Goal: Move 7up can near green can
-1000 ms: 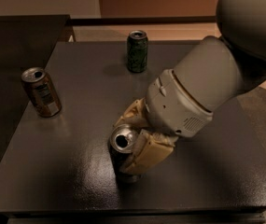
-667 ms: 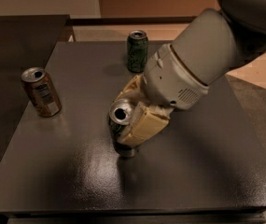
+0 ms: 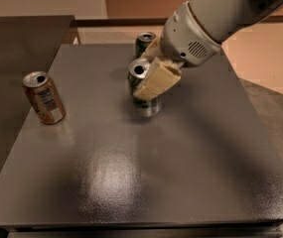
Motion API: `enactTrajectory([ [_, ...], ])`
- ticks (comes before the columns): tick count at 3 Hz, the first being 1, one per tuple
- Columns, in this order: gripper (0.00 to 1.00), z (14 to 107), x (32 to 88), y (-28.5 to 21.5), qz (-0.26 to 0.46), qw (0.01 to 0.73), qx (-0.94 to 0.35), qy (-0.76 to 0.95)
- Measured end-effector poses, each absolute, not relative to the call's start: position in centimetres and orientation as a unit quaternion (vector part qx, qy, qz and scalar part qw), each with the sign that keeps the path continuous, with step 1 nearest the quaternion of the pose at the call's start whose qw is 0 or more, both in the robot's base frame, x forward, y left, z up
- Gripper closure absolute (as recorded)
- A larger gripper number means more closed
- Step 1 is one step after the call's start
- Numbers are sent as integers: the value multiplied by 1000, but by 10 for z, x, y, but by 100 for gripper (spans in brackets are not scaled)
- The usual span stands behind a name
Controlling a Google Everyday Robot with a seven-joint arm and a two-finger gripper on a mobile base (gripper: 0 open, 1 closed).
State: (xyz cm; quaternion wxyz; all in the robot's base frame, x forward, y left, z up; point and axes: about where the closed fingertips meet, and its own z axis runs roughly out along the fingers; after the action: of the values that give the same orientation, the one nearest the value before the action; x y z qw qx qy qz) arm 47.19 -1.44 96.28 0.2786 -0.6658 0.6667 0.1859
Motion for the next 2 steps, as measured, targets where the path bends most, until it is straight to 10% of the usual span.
enactTrajectory([
  [2, 100, 949, 564, -54, 167, 277, -605, 728],
])
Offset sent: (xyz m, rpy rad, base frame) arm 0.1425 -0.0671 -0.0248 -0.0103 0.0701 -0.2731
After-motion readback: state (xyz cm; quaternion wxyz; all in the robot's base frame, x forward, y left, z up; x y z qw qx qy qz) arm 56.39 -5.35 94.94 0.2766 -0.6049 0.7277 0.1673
